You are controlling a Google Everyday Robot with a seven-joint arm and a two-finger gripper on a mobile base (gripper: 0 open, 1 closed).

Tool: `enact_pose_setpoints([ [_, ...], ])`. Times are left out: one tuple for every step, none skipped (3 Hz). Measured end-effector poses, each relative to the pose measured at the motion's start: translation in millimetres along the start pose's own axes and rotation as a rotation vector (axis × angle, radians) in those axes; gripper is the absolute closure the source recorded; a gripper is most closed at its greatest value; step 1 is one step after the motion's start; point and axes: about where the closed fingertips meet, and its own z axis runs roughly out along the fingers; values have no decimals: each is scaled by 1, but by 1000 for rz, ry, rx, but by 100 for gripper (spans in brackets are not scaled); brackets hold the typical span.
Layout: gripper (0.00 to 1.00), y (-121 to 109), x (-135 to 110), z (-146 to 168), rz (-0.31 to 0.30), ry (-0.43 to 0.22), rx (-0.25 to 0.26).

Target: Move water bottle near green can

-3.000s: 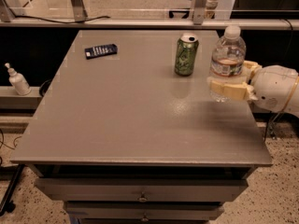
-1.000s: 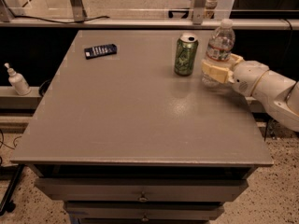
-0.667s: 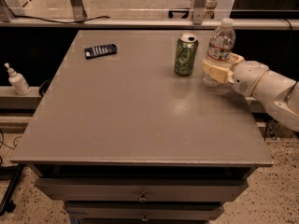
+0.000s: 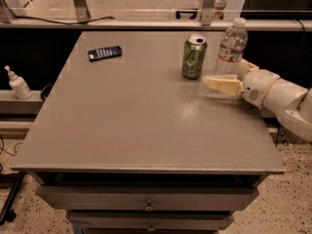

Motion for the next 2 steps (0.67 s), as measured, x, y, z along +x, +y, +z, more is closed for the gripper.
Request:
enact_pose_setpoints([
  [0, 5, -7, -6, 0, 19, -26],
  [0, 6, -30, -33, -55, 45, -57],
])
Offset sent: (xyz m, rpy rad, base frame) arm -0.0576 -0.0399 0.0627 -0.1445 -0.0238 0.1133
